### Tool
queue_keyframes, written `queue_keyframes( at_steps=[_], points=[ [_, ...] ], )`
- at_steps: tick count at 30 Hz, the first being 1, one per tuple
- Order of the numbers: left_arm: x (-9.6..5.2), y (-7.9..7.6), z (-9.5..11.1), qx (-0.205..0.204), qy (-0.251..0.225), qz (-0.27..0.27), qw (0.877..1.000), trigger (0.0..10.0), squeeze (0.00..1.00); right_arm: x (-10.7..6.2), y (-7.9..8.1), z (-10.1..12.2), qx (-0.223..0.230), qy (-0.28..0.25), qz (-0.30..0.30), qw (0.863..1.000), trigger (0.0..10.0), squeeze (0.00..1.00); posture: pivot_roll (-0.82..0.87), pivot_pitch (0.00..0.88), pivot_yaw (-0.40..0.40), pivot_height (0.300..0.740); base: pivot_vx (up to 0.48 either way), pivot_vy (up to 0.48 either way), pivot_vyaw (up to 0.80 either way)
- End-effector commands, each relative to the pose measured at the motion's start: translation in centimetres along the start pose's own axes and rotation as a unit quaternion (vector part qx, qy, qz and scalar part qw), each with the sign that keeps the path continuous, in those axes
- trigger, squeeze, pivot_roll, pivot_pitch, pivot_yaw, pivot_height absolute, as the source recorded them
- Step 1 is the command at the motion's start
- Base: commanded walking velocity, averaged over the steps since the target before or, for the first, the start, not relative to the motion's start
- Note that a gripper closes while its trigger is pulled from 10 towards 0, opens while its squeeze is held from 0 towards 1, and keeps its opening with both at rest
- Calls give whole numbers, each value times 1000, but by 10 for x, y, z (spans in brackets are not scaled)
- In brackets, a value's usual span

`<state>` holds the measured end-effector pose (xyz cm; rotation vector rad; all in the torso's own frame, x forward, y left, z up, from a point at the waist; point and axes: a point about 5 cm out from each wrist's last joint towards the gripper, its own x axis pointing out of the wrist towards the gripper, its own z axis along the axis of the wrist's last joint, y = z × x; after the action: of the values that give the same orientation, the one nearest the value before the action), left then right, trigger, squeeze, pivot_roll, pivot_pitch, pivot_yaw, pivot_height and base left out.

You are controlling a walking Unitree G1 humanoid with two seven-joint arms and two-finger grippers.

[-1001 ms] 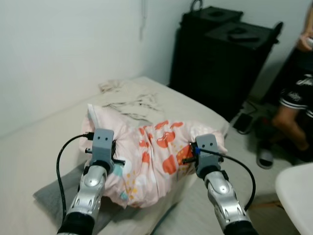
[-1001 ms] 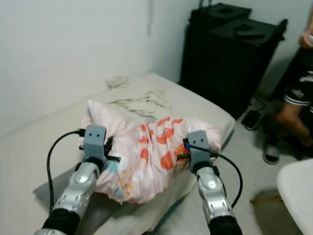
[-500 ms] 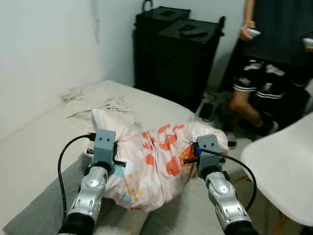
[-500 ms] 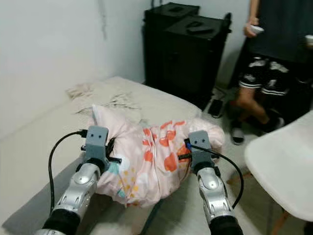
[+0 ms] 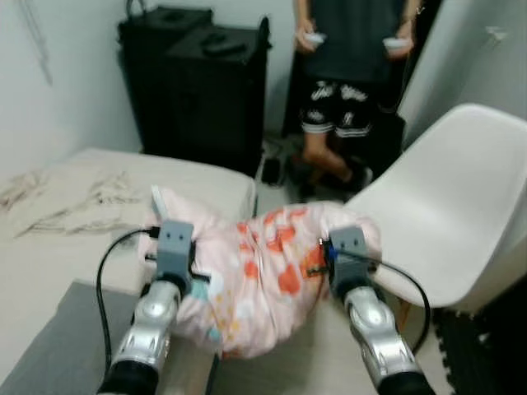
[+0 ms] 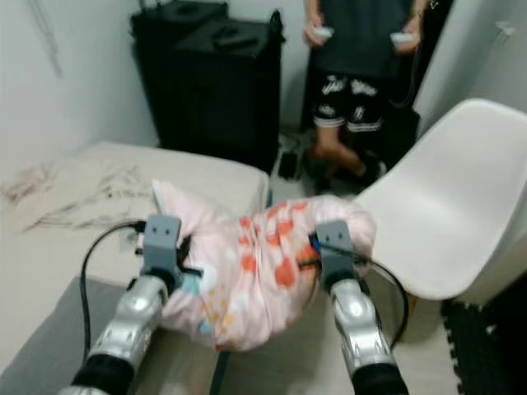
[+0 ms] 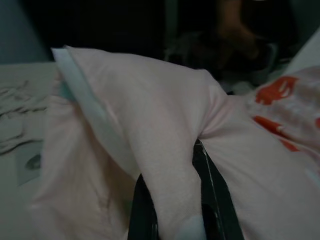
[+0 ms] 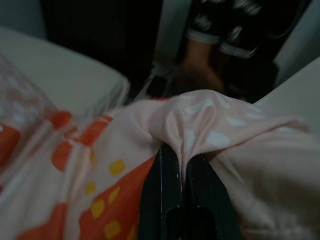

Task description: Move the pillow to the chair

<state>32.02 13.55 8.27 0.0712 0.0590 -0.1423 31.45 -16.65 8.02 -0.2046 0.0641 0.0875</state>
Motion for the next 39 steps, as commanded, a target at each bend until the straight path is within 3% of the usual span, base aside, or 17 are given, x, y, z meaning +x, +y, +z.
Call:
queue_keyframes(
  at_steps=[1, 39],
  points=[
    [0, 0, 5, 10, -13, -4, 1000, 10000, 0, 3, 11, 11, 7, -26, 17, 999, 10000, 0, -8, 56, -7, 740, 0, 0, -800],
    [5, -1, 7, 15, -9, -17, 1000, 10000, 0, 3, 12, 9, 18, -25, 1, 1000, 10000, 0, -11, 54, 29, 740, 0, 0, -800]
  ],
)
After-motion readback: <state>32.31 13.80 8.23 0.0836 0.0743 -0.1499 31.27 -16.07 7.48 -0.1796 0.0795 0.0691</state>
